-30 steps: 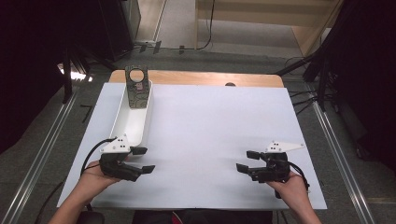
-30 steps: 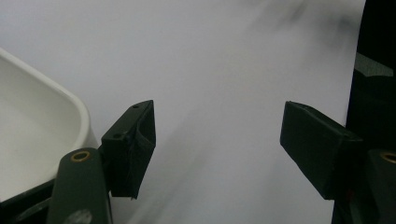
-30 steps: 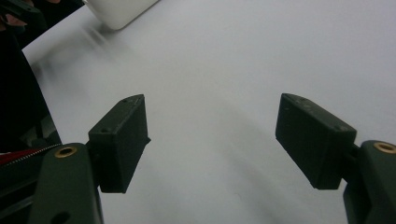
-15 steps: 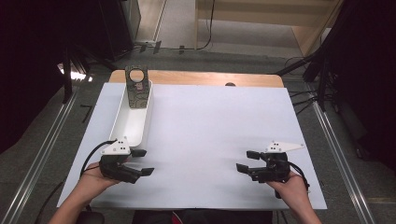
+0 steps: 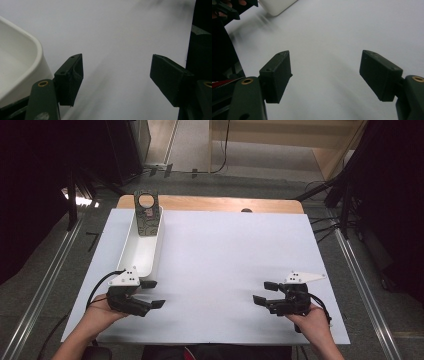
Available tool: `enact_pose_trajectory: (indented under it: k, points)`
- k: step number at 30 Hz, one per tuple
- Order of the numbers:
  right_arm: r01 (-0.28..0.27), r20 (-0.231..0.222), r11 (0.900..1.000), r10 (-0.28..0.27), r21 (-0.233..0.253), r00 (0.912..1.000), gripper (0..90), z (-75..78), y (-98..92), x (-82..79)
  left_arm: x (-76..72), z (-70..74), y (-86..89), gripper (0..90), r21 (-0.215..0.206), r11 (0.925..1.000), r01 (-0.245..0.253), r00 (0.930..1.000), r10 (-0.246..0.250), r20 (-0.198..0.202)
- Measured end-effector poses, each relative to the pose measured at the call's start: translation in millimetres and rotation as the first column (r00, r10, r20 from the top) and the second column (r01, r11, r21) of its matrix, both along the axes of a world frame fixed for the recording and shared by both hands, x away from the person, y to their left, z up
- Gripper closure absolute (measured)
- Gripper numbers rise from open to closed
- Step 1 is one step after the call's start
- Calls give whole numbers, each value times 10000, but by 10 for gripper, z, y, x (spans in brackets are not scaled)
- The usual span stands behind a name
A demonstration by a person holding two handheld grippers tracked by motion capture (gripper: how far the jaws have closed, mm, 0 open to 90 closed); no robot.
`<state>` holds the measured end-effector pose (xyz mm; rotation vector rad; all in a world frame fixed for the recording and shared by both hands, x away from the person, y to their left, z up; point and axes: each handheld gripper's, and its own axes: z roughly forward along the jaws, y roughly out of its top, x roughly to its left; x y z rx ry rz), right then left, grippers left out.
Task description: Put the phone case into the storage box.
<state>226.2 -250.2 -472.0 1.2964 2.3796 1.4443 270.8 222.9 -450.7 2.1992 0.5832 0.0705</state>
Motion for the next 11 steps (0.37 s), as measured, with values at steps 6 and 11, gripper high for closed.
enact_pose_trajectory:
  k: [6, 11]
  points:
    - [7, 1, 10000, -7, 13, 10000, 246, 1, 1, -1, 1, -6, 0, 269, 22, 10000, 9, 10000, -9, -1]
    - [7, -49, 10000, -7, 18, 10000, 246, -2, 5, 1, 6, -5, -18, 269, 42, 10000, 51, 10000, -51, 4]
